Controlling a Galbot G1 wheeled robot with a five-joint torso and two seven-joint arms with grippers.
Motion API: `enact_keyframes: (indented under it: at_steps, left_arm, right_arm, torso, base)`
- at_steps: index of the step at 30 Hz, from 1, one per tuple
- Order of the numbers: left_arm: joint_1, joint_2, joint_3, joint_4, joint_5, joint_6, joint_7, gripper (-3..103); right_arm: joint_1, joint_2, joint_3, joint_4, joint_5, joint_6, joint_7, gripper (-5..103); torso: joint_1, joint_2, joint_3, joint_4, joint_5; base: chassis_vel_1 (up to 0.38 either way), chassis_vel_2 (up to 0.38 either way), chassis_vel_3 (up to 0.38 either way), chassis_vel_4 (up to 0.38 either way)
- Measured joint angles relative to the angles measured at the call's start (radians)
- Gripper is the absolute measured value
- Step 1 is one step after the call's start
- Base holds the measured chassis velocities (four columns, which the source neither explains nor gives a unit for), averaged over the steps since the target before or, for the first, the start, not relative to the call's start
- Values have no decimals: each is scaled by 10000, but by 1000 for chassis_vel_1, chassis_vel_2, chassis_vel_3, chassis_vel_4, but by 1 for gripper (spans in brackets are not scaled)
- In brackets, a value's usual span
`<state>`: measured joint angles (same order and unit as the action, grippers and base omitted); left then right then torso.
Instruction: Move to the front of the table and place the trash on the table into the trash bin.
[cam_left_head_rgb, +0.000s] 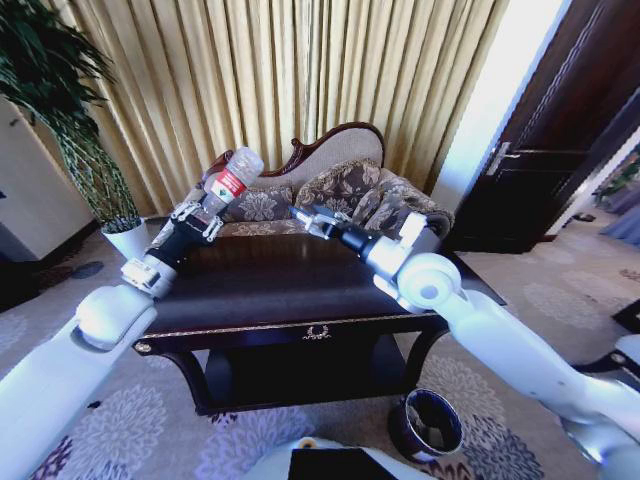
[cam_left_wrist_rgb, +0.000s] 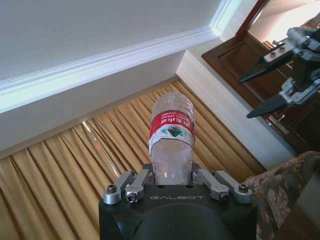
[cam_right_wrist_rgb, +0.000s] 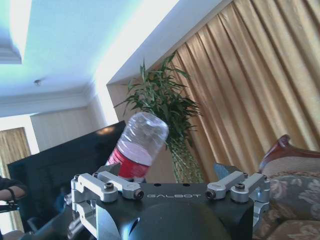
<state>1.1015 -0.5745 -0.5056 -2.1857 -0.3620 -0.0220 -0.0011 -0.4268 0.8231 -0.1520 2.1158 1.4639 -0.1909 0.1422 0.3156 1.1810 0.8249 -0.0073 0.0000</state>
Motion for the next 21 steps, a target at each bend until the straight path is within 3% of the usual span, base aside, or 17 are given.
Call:
enact_keyframes:
  at_steps: [8,21]
  left_arm:
    - [-152,325,395,-253,-28,54,-7,29]
    - [-568,558,1179,-575,-30,197,-17,29]
  right_arm:
    - [617,599,-542,-282,-36,-43,45,100]
    - [1298,922,-1112,-544,-41,-78,93,100]
  torso:
    - [0,-1,0,-2,0]
    - [0,0,-1,-2,1]
  base:
    - [0,0,0,0]
    - [0,0,0,0]
